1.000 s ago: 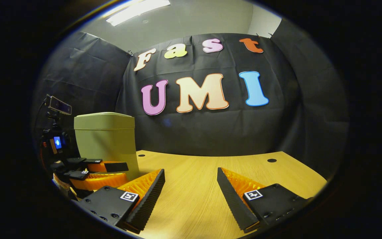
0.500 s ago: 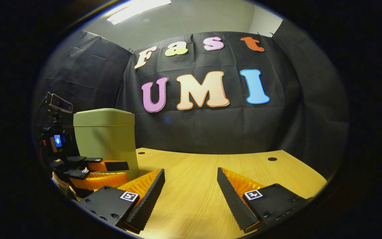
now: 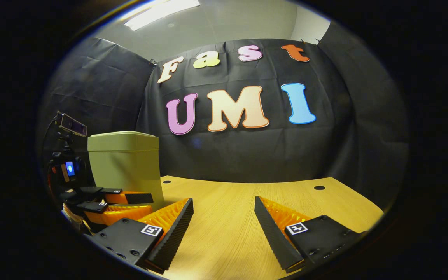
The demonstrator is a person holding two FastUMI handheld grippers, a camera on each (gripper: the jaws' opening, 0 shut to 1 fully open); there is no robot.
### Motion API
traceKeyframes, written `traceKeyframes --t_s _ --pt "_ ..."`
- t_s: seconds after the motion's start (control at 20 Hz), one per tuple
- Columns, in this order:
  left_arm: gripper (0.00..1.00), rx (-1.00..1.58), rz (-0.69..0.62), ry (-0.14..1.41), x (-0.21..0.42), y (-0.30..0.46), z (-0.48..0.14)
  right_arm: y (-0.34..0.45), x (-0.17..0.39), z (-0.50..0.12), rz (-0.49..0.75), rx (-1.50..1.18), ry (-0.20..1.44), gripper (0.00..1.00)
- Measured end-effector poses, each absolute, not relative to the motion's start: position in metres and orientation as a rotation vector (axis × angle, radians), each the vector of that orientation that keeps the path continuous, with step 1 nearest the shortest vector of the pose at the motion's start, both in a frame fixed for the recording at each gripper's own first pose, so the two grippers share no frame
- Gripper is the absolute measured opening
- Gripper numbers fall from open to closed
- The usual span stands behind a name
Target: Press the lid of the desktop garbage bin to open it, pick up the crumpled paper on the desktop and throw it into the bin, then pick up the pop can on the desktop and drop it into the bin, and finally close the garbage bin lid.
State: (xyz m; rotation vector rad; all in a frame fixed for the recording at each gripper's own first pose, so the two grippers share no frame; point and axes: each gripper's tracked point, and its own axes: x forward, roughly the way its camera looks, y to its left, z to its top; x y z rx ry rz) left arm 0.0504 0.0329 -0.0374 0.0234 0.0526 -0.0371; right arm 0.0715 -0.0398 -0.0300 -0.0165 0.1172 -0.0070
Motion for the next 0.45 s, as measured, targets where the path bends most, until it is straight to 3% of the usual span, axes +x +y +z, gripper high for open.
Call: traceKeyframes --t_s 0.45 --pt "0.95 0.023 -0.035 0.060 0.0505 0.0319 -0.0379 -0.0392 0.0690 -0.0272 -0.006 -0.015 0.112 0.99"
